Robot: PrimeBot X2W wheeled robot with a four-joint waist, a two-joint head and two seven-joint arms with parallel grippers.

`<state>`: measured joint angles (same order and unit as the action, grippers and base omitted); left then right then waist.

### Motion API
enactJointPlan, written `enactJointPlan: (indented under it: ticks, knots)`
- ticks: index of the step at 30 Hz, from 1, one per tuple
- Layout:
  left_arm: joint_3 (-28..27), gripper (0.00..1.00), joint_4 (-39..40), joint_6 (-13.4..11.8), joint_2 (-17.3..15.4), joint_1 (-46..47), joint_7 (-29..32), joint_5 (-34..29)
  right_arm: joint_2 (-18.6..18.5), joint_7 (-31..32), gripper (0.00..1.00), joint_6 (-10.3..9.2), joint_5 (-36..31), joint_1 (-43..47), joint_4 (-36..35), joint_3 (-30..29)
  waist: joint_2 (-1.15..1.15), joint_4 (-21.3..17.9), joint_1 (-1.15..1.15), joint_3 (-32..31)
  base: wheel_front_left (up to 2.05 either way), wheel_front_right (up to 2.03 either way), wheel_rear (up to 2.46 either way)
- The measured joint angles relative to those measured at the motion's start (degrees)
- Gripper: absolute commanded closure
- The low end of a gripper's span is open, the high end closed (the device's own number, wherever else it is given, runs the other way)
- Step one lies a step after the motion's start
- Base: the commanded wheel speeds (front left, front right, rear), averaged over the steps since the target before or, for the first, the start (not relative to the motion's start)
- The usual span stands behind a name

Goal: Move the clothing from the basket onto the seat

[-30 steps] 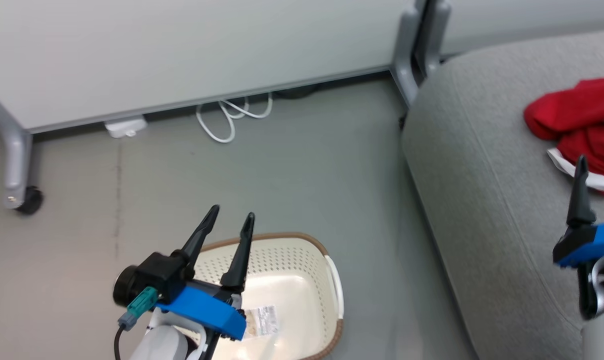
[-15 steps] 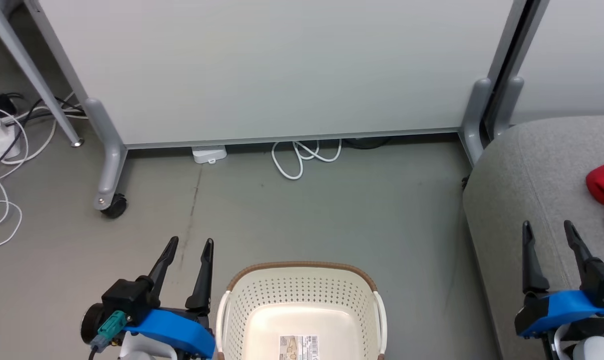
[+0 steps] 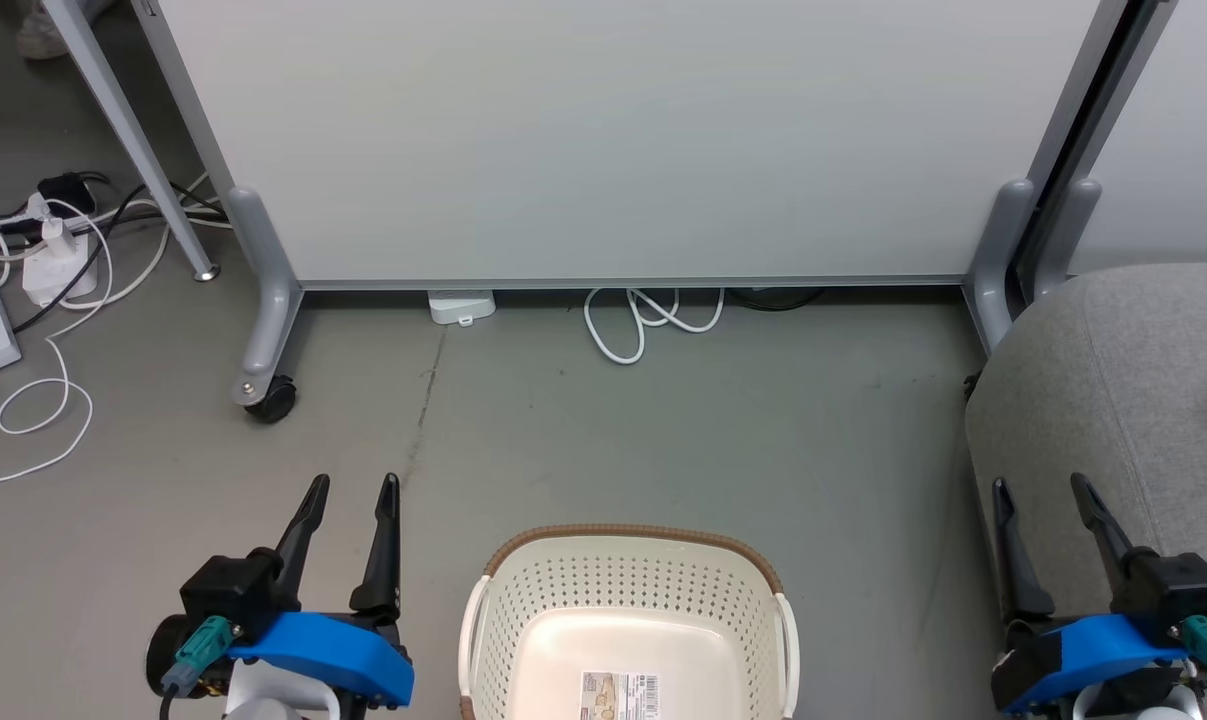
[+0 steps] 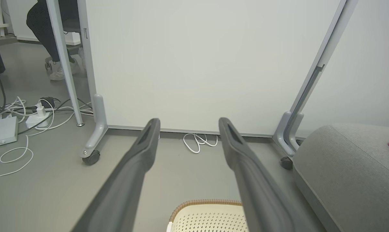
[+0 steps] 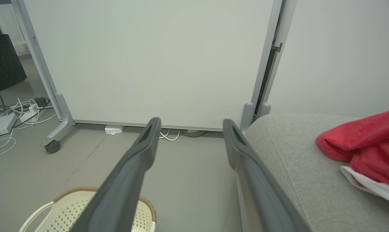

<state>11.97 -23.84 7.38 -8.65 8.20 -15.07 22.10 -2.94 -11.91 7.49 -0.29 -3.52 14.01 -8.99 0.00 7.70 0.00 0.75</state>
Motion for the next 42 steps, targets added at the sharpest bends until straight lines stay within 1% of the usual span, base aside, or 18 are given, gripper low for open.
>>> enactJointPlan:
  ticks: [4,20,21,30,42]
  knots:
    - [0.07,0.00,-0.34,0.00,0.31,-0.01,0.00,-0.13,0.00,-0.01,0.00,0.00,1.38,0.20,-0.15,0.53,0.00,-0.09,0.00,0.32,0.00,0.00,0.00]
    - [1.45,0.00,-0.02,0.00,0.35,0.02,0.00,0.38,0.00,-0.63,0.00,0.00,1.96,0.22,-0.03,0.18,0.00,-0.88,0.00,1.06,0.00,0.00,0.00]
    - [1.56,1.00,-0.29,0.00,0.44,-0.15,0.02,0.52,0.02,-0.62,1.00,0.00,1.97,0.26,0.30,0.21,0.00,-0.89,0.00,1.05,0.00,0.00,0.00]
    - [1.78,1.00,-3.55,0.00,1.27,-4.44,0.66,1.35,0.68,0.30,1.00,0.00,2.75,1.08,4.46,0.15,0.00,-0.99,0.01,1.04,0.00,0.00,0.00]
    - [-0.86,1.00,-1.51,-0.13,1.76,-4.56,3.82,12.41,0.73,3.26,1.00,0.00,16.85,1.07,4.27,0.33,0.00,-1.64,0.00,0.86,0.00,0.00,0.00]
